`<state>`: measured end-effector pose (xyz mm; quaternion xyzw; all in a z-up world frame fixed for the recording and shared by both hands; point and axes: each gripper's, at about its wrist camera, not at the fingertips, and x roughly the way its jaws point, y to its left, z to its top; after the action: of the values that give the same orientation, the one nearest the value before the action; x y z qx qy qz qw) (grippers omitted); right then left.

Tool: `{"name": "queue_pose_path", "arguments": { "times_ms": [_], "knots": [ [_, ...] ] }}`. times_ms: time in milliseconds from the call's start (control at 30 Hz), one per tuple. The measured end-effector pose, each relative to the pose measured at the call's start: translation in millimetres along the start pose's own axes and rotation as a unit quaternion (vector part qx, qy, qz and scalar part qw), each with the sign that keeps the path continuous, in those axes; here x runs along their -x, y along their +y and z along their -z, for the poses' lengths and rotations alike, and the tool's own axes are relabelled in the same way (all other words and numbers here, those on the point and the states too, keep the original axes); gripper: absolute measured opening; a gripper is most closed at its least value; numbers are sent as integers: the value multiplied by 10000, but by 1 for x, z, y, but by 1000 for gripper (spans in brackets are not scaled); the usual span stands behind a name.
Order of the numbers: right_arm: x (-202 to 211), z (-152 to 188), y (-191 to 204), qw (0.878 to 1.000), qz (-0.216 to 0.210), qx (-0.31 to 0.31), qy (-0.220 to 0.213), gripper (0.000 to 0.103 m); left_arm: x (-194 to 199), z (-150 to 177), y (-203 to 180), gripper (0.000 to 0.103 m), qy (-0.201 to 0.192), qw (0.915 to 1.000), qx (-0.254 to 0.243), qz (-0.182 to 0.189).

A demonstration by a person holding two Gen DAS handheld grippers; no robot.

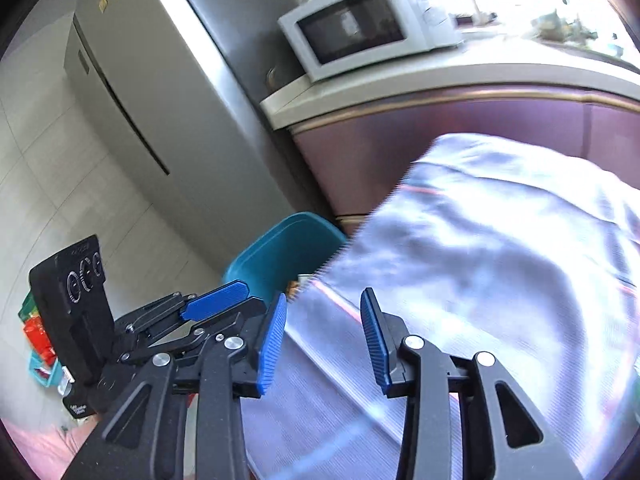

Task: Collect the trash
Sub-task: 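Move both tools back over the table toward the wrapper and orange peel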

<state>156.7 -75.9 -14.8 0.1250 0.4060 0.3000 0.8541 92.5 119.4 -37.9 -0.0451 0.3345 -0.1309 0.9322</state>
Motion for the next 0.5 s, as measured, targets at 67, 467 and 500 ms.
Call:
{"name": "queue_pose_path", "arguments": {
  "times_ms": [67, 467, 500],
  "knots": [
    [24, 11, -15, 9996, 201, -115, -162, 39, -5, -2, -24, 36, 54, 9995, -202, 221],
    [124, 76, -95, 9856, 1067, -1077, -752, 40, -17, 6, -145, 38, 175, 9911, -894, 969],
    [128, 79, -98, 9844, 1117, -1105, -794, 40, -18, 6, -152, 39, 194, 9904, -926, 1005]
  ]
}}
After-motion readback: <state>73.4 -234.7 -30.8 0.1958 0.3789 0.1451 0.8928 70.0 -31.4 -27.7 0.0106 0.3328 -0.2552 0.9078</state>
